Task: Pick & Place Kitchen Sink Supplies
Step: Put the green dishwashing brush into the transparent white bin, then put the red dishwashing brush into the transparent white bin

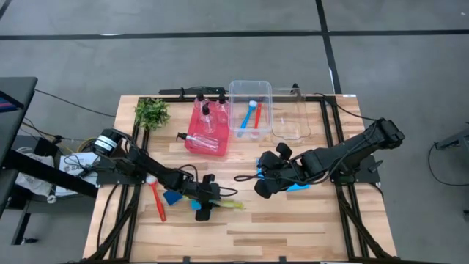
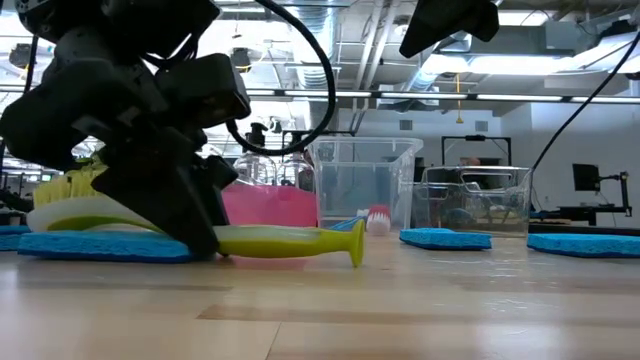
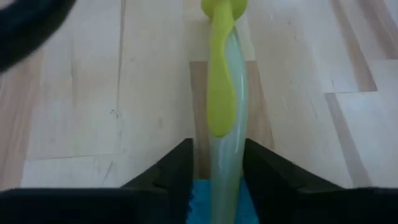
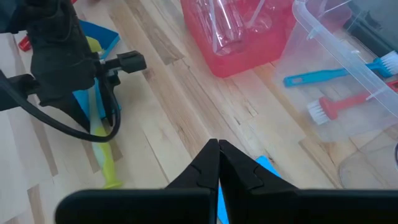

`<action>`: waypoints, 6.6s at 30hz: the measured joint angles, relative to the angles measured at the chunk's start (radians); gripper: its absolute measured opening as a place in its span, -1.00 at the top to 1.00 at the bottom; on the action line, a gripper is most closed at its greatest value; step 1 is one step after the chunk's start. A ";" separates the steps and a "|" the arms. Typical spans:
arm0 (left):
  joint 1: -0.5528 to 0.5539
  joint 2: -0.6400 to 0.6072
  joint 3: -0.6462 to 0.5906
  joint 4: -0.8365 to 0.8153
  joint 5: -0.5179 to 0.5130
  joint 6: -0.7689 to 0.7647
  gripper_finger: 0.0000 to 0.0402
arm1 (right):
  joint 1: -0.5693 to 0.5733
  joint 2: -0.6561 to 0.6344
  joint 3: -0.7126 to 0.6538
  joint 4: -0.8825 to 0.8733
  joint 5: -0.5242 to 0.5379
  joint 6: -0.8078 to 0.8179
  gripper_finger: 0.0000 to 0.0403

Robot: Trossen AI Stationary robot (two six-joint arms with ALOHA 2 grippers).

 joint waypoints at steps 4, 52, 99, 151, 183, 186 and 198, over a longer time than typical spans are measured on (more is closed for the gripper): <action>0.000 -0.015 0.000 -0.003 0.006 0.001 0.68 | 0.000 0.000 0.000 0.000 0.000 0.000 1.00; 0.403 -0.490 0.049 0.572 -0.118 0.021 0.69 | 0.300 -0.056 0.296 -0.428 0.019 -0.204 1.00; 0.816 0.240 0.710 0.614 0.044 -0.105 0.28 | 0.088 -0.313 0.237 -0.711 0.275 -0.353 1.00; 0.441 -0.472 0.458 -0.769 0.122 0.186 0.16 | 0.089 -0.310 0.237 -0.655 0.290 -0.459 1.00; 0.183 -0.712 0.085 -0.769 0.128 -0.610 0.37 | 0.000 -0.302 0.237 -0.040 0.283 -0.946 1.00; 0.149 -0.722 0.085 -0.769 0.274 -0.637 0.37 | -0.019 -0.301 0.236 -0.018 0.241 -0.912 1.00; -0.054 -0.761 0.080 -0.815 0.458 -0.844 0.37 | -0.033 -0.172 0.236 -0.027 0.130 -0.571 1.00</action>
